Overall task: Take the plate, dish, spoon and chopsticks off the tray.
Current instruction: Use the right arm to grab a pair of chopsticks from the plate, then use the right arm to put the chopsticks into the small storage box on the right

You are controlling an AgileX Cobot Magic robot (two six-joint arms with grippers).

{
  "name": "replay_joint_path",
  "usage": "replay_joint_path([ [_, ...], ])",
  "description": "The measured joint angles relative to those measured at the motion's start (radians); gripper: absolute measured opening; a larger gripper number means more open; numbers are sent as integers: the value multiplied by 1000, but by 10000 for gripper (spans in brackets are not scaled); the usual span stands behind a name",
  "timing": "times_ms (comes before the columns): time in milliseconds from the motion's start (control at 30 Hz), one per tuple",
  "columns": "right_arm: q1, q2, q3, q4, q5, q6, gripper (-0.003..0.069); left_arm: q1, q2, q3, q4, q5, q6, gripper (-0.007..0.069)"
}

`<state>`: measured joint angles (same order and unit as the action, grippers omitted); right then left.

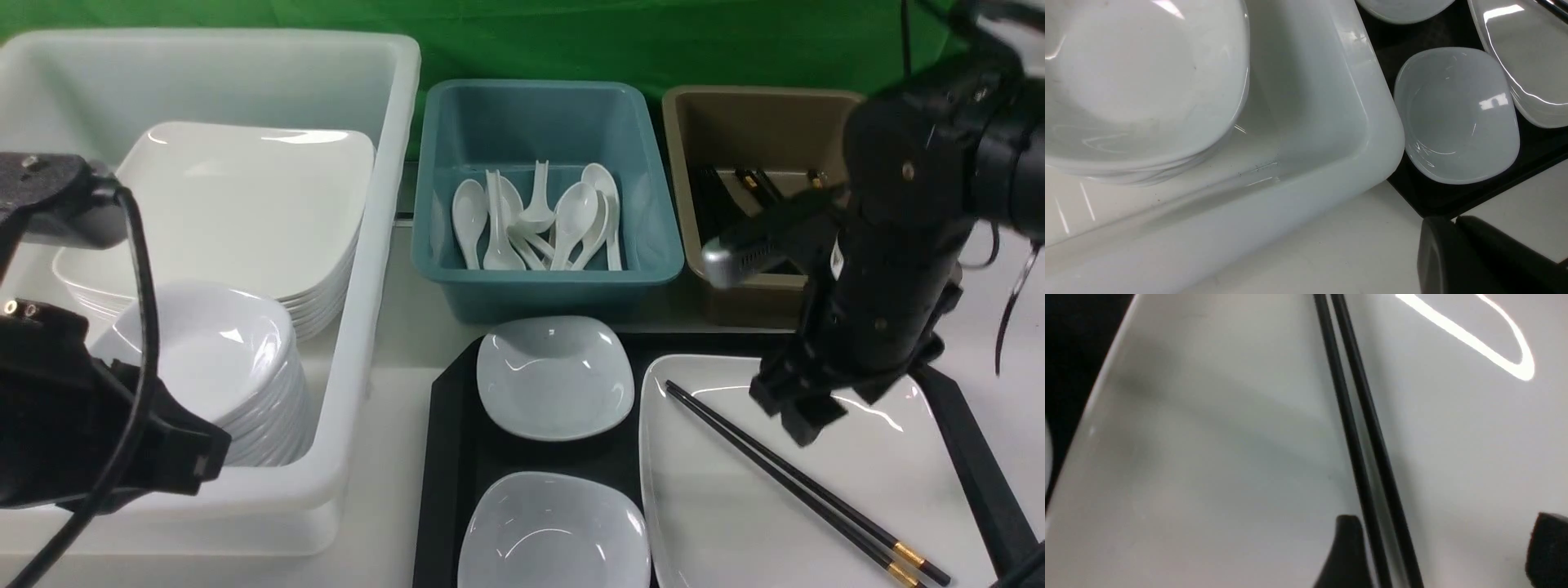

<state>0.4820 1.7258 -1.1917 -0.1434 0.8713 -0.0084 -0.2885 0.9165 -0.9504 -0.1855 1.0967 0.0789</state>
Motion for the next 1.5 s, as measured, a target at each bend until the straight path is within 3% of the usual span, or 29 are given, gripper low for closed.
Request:
replay_joint_path([
  [100, 0, 9, 53, 13, -95, 0, 568, 0, 0, 0, 0, 0, 1, 8],
  [400, 0, 93, 60, 34, -176, 8, 567, 0, 0, 0, 0, -2, 1, 8],
  [500, 0, 122, 60, 38, -177, 18, 528, 0, 0, 0, 0, -2, 1, 8],
  [633, 0, 122, 60, 44, -180, 21, 210, 0, 0, 0, 0, -1, 2, 8],
  [700, 0, 122, 60, 43, -175, 24, 125, 0, 0, 0, 0, -1, 2, 8],
  [1200, -10, -187, 14, 183, -80, -68, 136, 0, 0, 0, 0, -2, 3, 8],
  [1500, -230, 32, -506, 186, -248, -89, 136, -3, 48, 0, -53, 3, 72, 8],
])
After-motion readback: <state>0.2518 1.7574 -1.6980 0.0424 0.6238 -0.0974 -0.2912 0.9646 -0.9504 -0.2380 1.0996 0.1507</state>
